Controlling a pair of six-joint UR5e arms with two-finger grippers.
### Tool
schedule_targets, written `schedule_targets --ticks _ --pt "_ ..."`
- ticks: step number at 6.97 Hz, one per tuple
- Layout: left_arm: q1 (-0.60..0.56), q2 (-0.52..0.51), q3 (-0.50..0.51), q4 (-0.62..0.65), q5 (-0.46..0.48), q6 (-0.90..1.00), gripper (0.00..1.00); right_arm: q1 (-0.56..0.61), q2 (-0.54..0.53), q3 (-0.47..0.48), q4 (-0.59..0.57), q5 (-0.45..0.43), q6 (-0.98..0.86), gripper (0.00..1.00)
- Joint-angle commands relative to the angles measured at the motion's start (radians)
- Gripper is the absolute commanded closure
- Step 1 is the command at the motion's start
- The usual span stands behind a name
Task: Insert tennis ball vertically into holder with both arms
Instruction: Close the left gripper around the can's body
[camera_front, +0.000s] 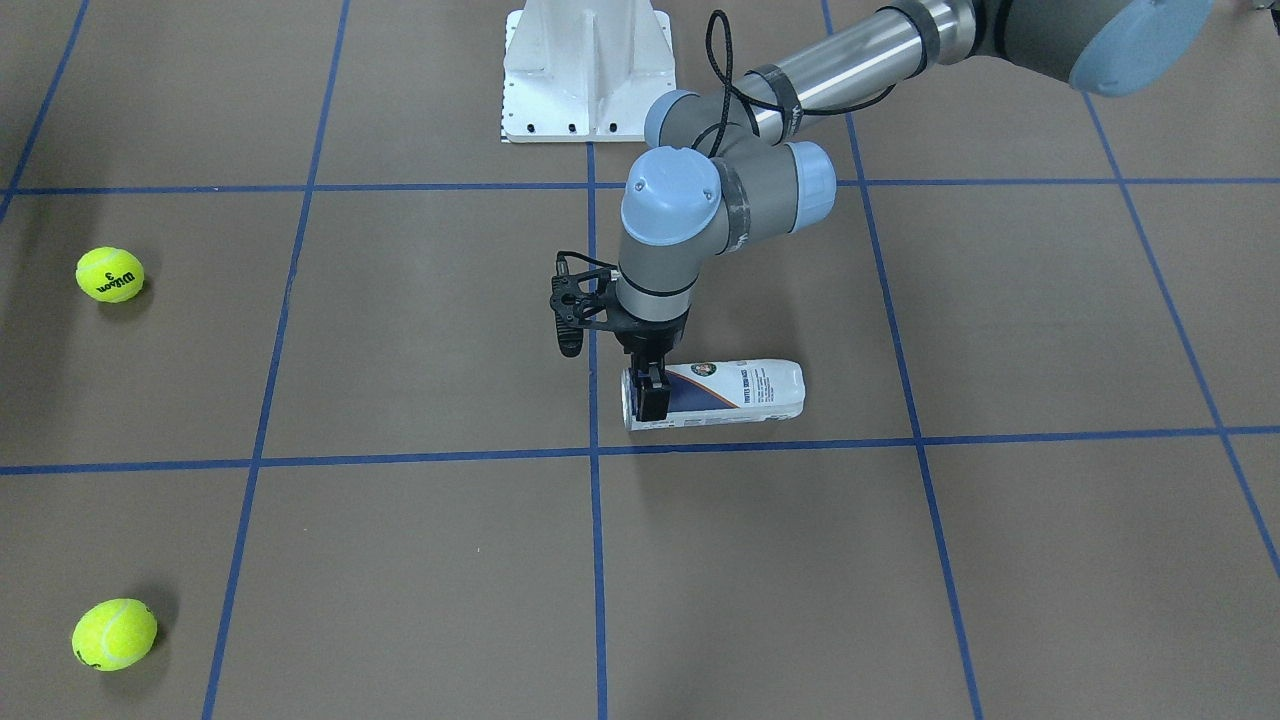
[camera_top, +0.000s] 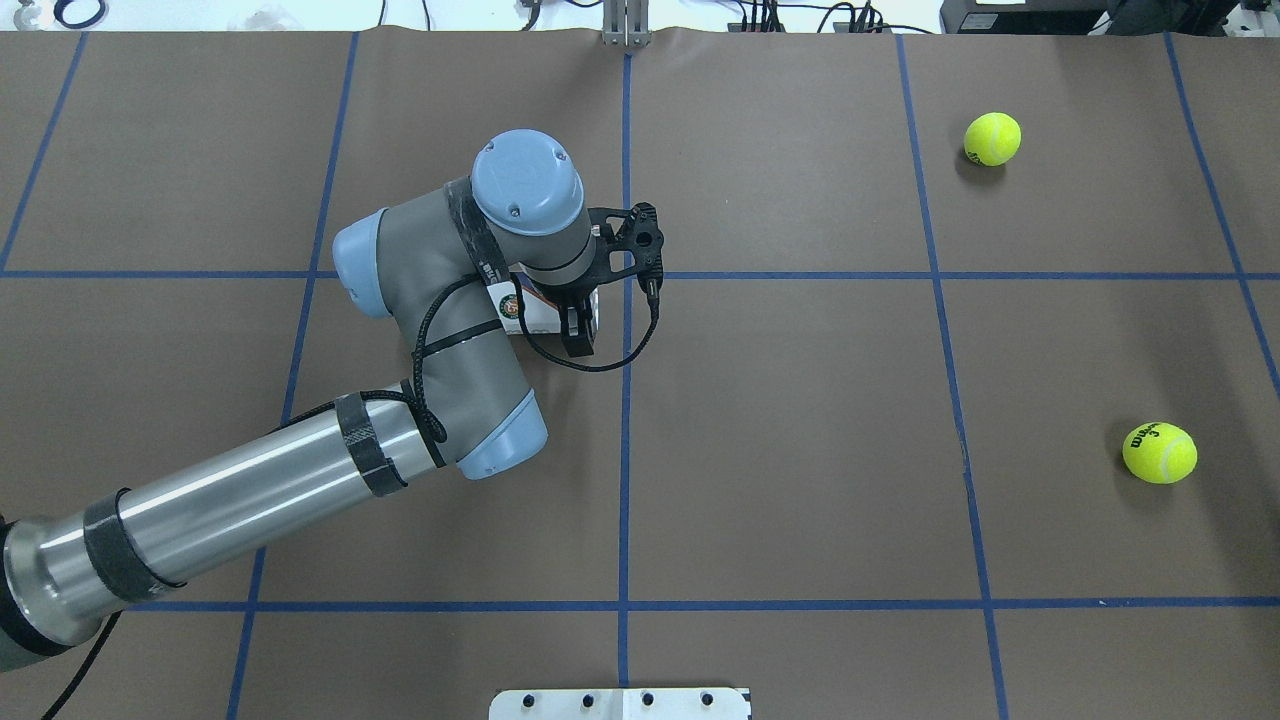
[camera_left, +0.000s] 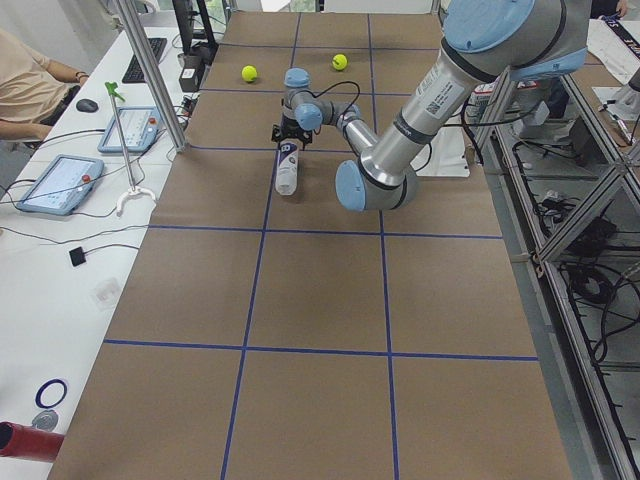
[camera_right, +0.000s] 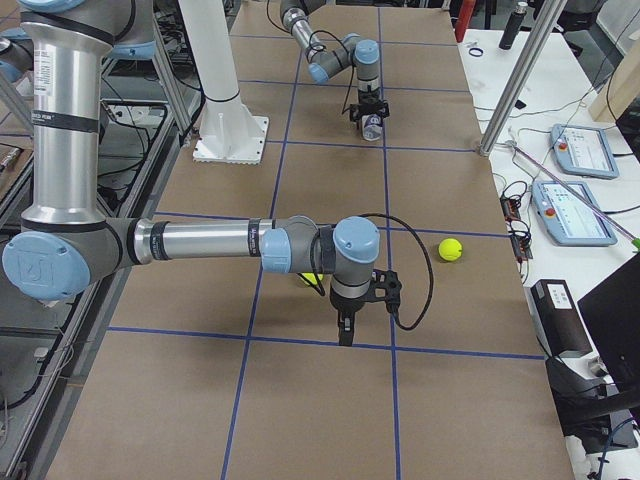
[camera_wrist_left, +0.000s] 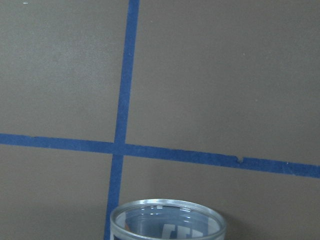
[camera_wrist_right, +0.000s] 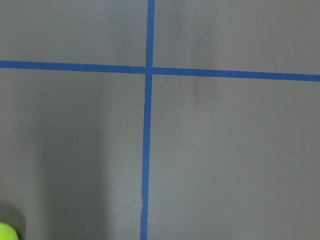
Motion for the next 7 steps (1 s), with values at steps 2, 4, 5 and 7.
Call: schedule_targets --ticks 2,4,5,7 --pt "0.003 -0.034 0.065 -0.030 0.002 -0.005 0.00 0.001 0.000 0.000 0.000 -0.002 0.000 0.00" --pt "0.006 -0.042 0.076 -0.034 0.002 -0.002 0.00 -0.001 0.000 -0.002 0.000 -0.002 0.000 0.00" --pt "0.010 -0.040 0.079 -0.036 0.002 0.005 0.01 -0.001 0.000 -0.005 0.000 -0.002 0.000 0.00" --pt "0.022 -0.039 0.085 -0.039 0.032 0.010 0.02 -0.001 0.001 -0.008 0.001 -0.002 -0.001 0.00"
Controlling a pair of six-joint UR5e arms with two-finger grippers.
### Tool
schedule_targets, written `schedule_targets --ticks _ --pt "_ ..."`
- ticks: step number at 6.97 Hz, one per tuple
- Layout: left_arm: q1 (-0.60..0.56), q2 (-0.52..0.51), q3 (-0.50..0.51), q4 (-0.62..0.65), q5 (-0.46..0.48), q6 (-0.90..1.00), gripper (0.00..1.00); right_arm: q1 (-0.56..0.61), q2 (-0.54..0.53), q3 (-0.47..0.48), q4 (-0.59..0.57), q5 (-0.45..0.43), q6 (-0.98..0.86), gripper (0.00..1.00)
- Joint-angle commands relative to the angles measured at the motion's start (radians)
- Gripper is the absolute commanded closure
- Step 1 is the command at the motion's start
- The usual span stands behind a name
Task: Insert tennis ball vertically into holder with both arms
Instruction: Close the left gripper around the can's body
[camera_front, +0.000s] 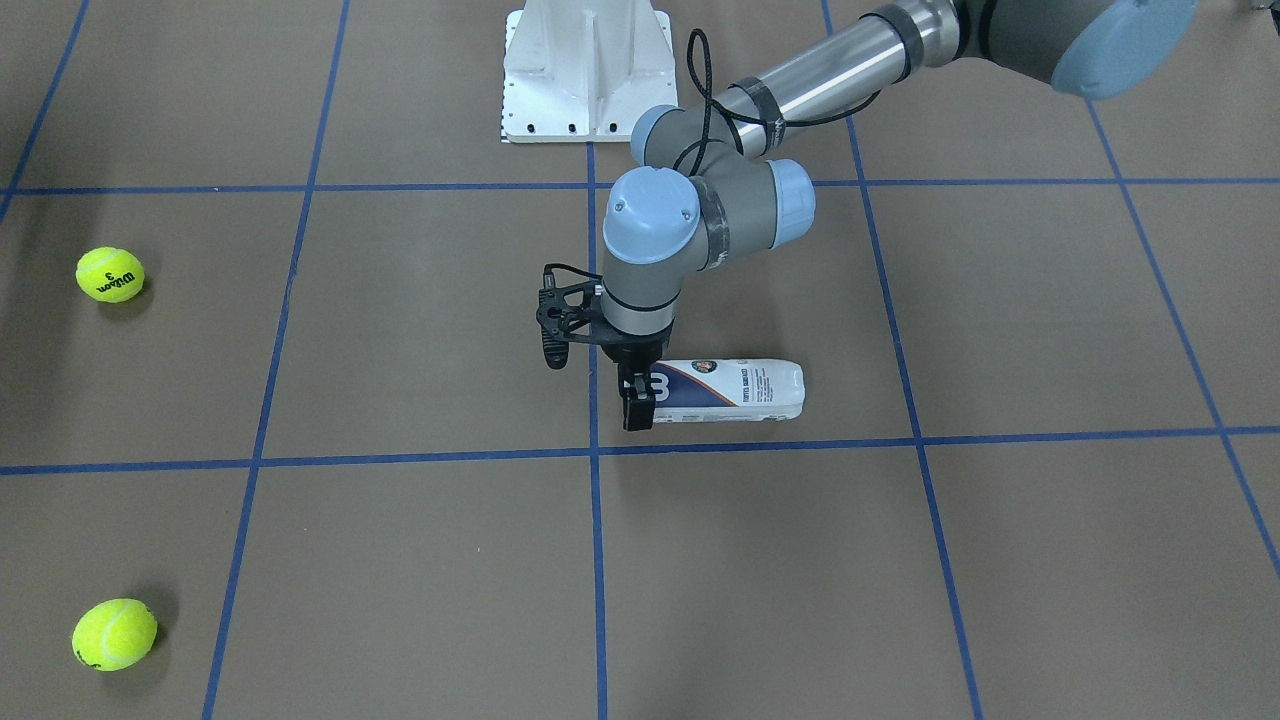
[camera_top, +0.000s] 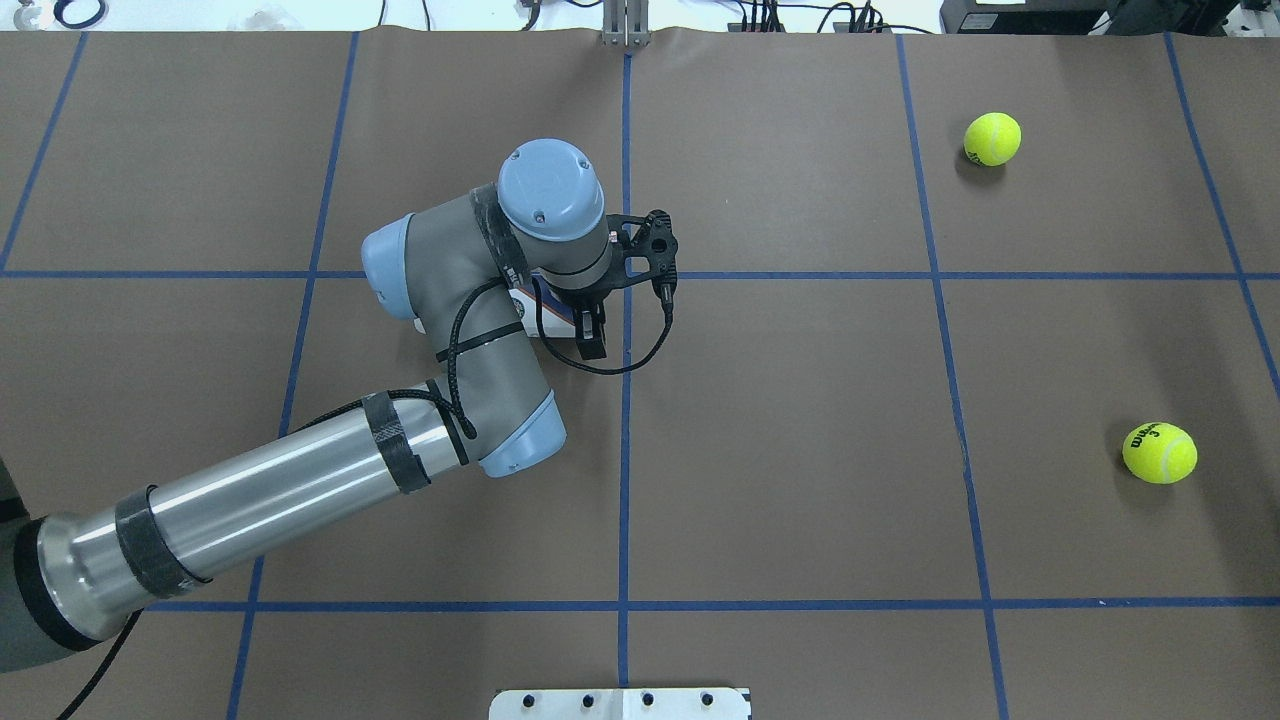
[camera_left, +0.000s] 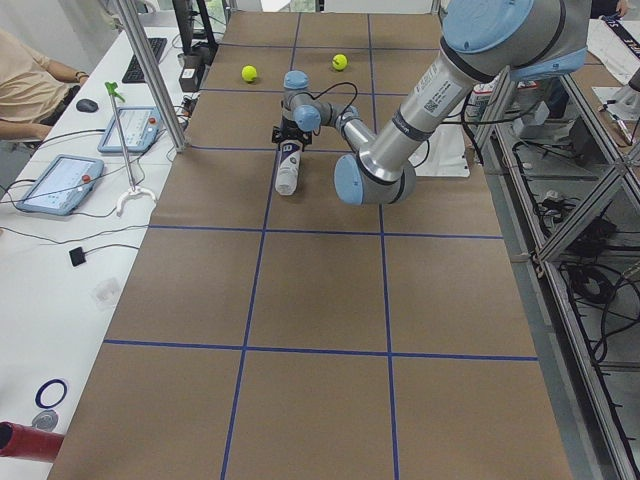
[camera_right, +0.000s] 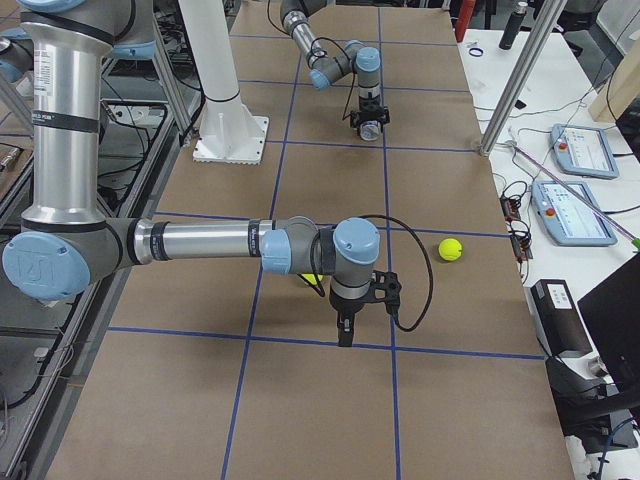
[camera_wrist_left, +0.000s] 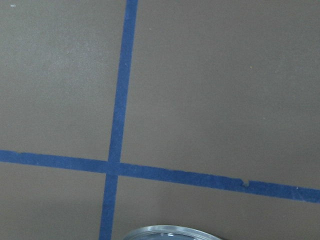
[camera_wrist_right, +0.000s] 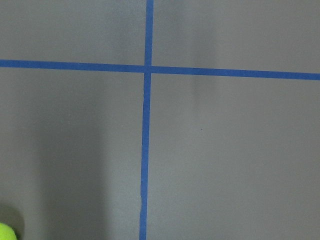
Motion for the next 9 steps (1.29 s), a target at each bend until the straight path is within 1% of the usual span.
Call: schedule_targets --ticks 1,2,5,6,8,9 --pt "0.017 0.000 0.003 -0.003 0.043 0.005 0.02 0.000 0.000 -0.004 0.000 0.001 -0.001 0.00" --pt "0.018 0.000 0.003 -0.001 0.044 0.061 0.05 0.000 0.000 -0.004 0.001 0.000 -0.001 0.00" --pt "0.020 0.000 0.003 0.000 0.044 0.071 0.06 0.000 0.000 -0.006 0.000 0.002 -0.001 0.00" --pt "0.019 0.001 0.003 0.002 0.044 0.072 0.15 0.000 0.000 -0.004 0.000 0.002 -0.001 0.00" --pt "0.018 0.001 -0.003 -0.001 0.052 0.074 0.21 0.000 0.001 -0.004 0.001 0.000 -0.001 0.00" --pt "0.015 0.000 -0.012 -0.003 0.052 0.072 0.21 0.000 0.000 -0.004 0.001 0.000 -0.001 0.00"
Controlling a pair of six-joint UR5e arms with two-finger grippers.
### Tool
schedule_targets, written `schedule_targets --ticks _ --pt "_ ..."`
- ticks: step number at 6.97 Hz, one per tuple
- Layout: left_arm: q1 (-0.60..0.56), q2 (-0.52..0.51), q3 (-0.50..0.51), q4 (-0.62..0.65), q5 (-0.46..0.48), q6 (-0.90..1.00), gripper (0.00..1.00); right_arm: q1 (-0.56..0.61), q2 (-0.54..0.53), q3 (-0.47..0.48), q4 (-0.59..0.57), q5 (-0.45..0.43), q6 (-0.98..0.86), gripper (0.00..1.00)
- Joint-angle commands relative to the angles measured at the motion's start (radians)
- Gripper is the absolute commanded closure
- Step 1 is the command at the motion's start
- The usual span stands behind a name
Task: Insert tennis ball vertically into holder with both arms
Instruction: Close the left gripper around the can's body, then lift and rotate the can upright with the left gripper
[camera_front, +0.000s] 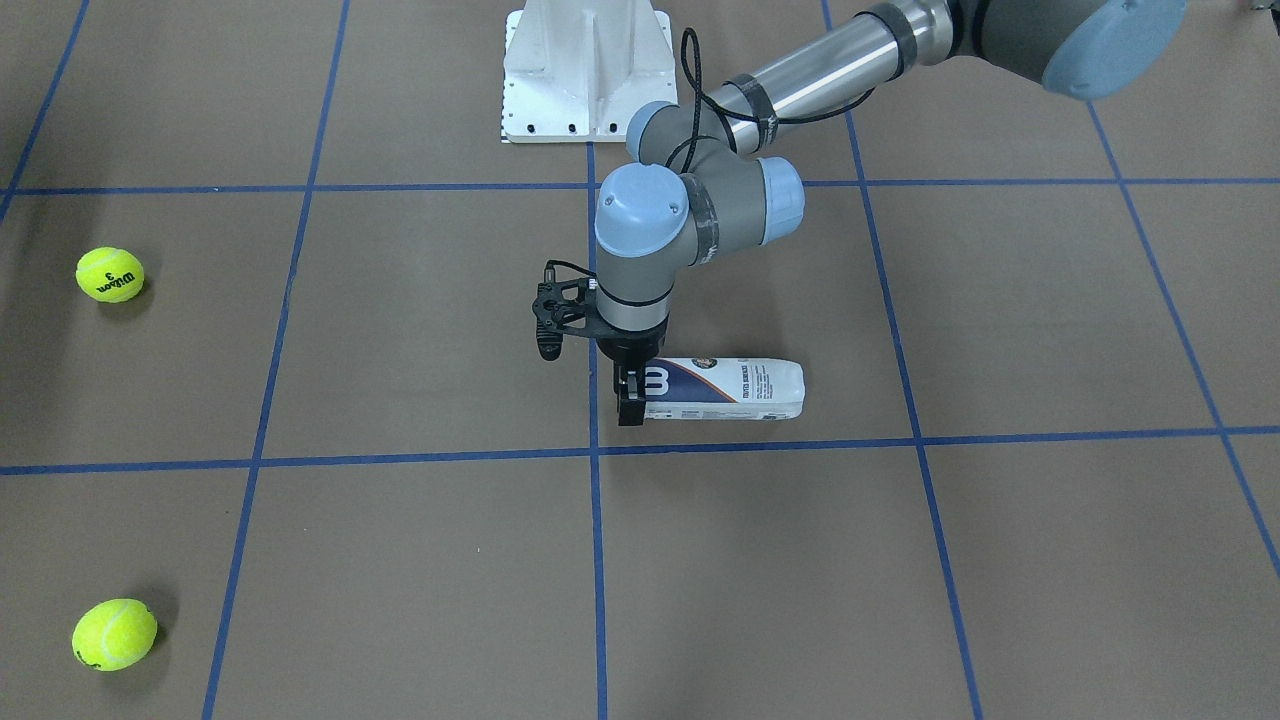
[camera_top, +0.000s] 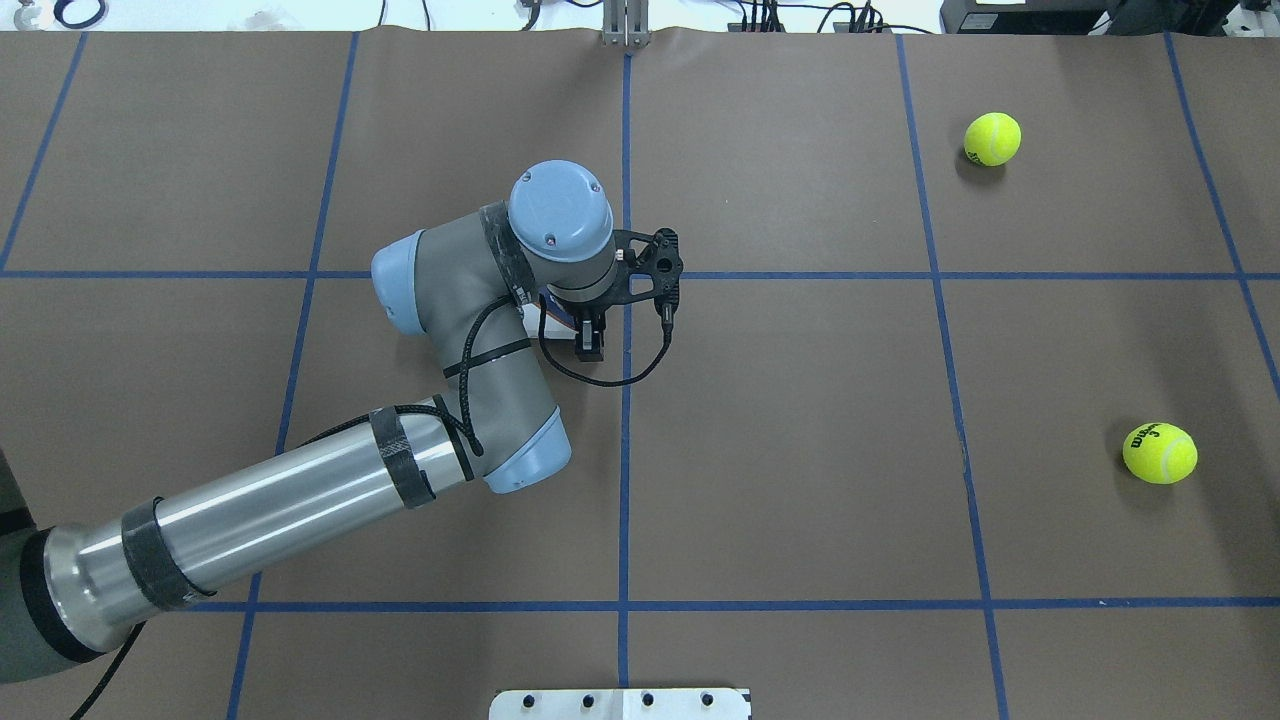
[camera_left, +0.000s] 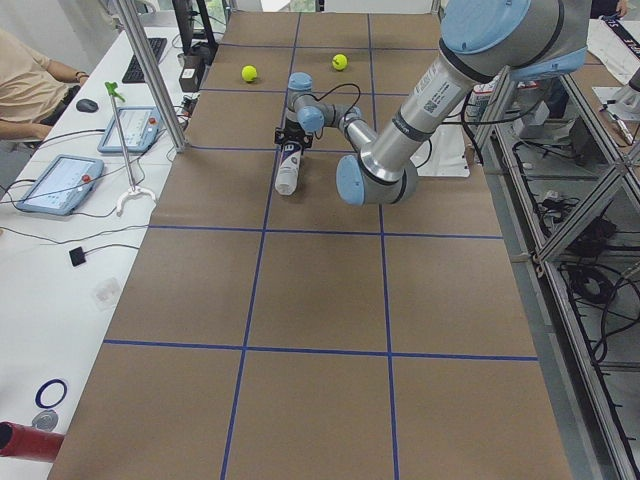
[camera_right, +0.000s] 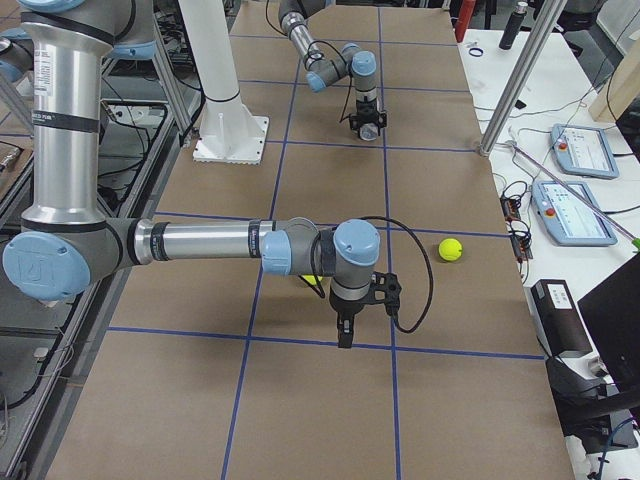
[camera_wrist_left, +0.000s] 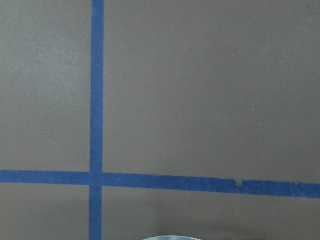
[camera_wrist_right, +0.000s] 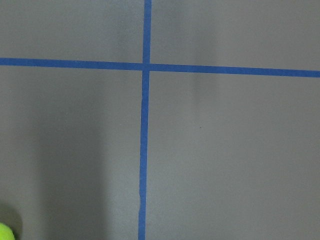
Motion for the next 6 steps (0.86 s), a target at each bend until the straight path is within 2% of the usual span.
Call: schedule_targets --ticks 1,4,5,6 --pt "-0.014 -0.003 -0.047 -0.002 0.000 -0.001 0.21 0.000 -0.001 0.000 -0.001 -0.001 0.000 0.00" --pt "-0.065 -0.004 -0.254 -0.011 -0.010 -0.086 0.20 0.000 -0.001 0.000 -0.001 -0.001 0.000 0.00" --pt "-0.065 0.002 -0.295 -0.093 -0.011 -0.183 0.20 0.000 0.001 0.000 0.000 -0.001 0.000 0.00" --pt "-0.059 0.026 -0.294 -0.264 -0.011 -0.310 0.20 0.000 -0.001 0.000 -0.001 -0.001 0.000 0.00"
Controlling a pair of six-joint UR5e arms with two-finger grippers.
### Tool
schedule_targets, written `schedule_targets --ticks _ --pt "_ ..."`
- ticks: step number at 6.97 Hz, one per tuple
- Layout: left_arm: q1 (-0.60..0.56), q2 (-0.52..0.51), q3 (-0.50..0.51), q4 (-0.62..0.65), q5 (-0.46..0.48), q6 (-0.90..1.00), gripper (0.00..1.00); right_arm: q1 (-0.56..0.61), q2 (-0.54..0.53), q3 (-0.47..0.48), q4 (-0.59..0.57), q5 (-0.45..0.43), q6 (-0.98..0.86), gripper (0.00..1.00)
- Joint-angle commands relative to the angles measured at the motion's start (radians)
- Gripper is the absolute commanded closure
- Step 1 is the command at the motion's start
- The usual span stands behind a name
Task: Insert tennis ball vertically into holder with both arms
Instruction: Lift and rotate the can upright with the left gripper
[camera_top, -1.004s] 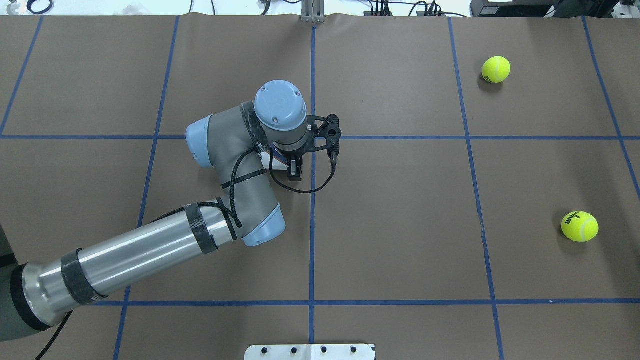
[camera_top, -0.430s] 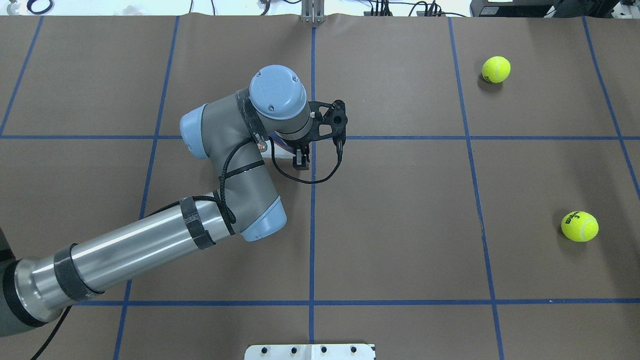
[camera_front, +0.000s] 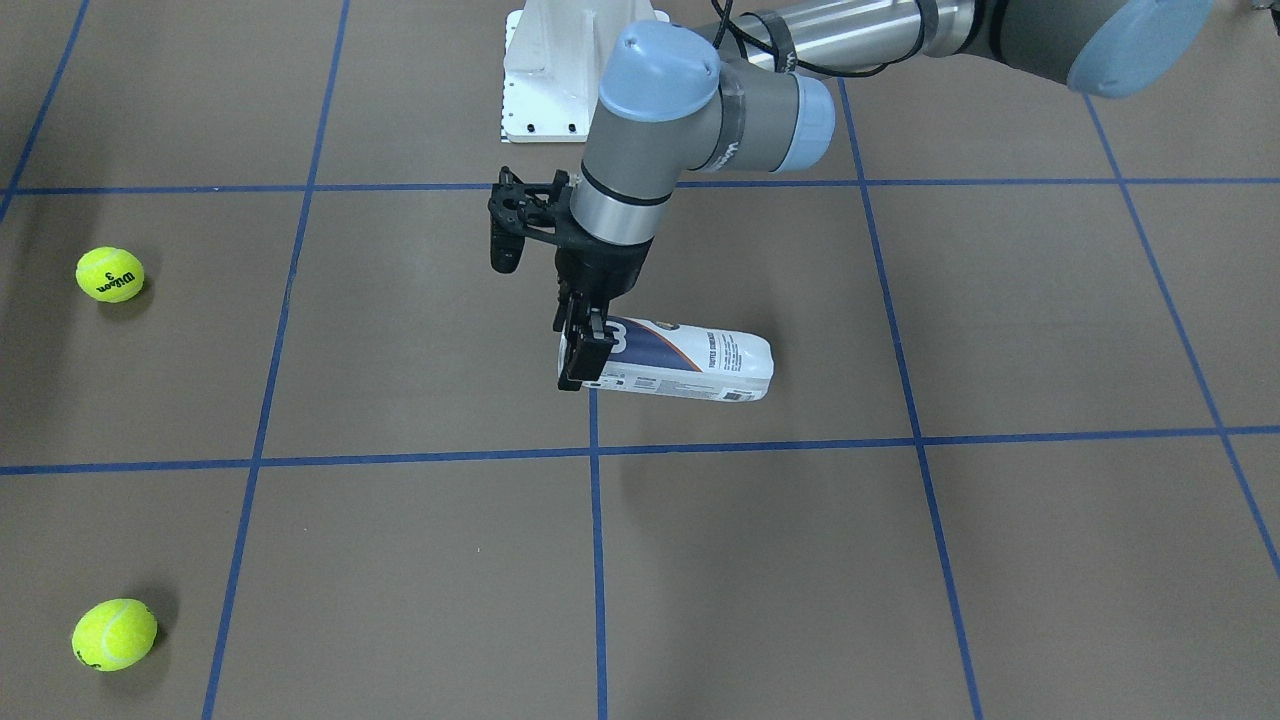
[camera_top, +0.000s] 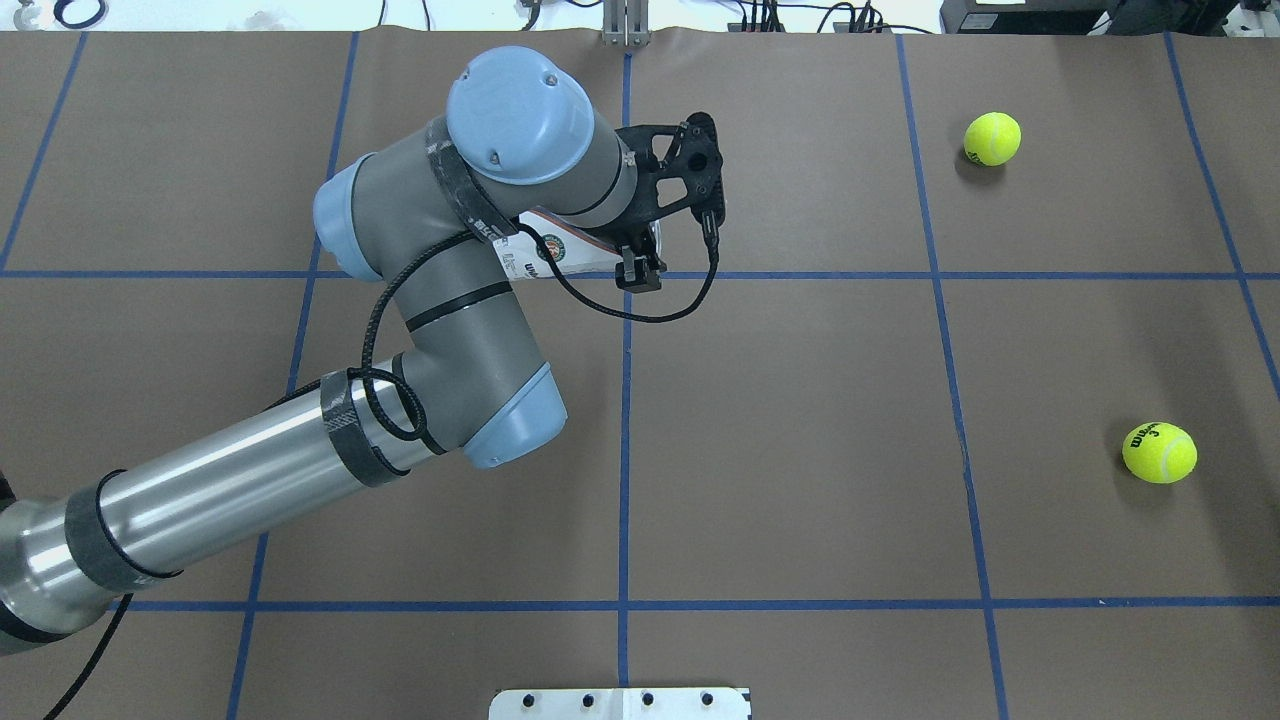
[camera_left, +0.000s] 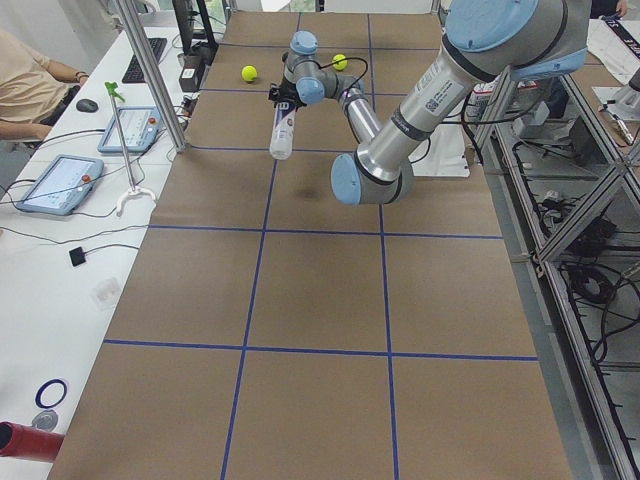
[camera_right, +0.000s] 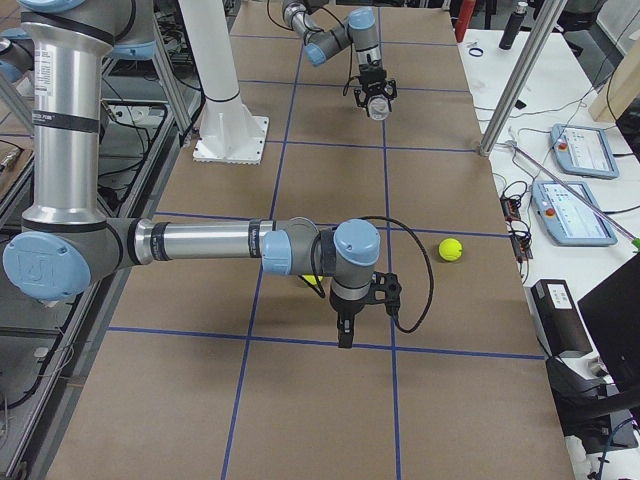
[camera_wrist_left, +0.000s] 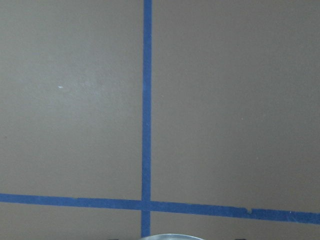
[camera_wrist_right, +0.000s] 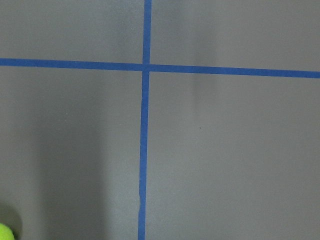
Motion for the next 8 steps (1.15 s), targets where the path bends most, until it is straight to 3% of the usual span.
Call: schedule_targets --ticks 1,4,6,8 --pt "0.004 0.053 -0.024 -0.323 -0.001 -0.230 0.19 0.000 -0.001 0.002 -0.001 0.002 0.000 0.00" --pt "0.001 0.096 -0.018 -0.759 0.009 -0.512 0.16 0.000 -0.001 0.003 -0.001 0.002 0.000 0.00" --pt "0.008 0.156 0.005 -1.012 0.143 -0.589 0.16 0.000 -0.001 0.005 -0.001 0.002 0.000 0.00" --pt "0.012 0.159 0.133 -1.256 0.220 -0.594 0.16 0.000 -0.001 0.006 -0.001 0.002 0.000 0.00"
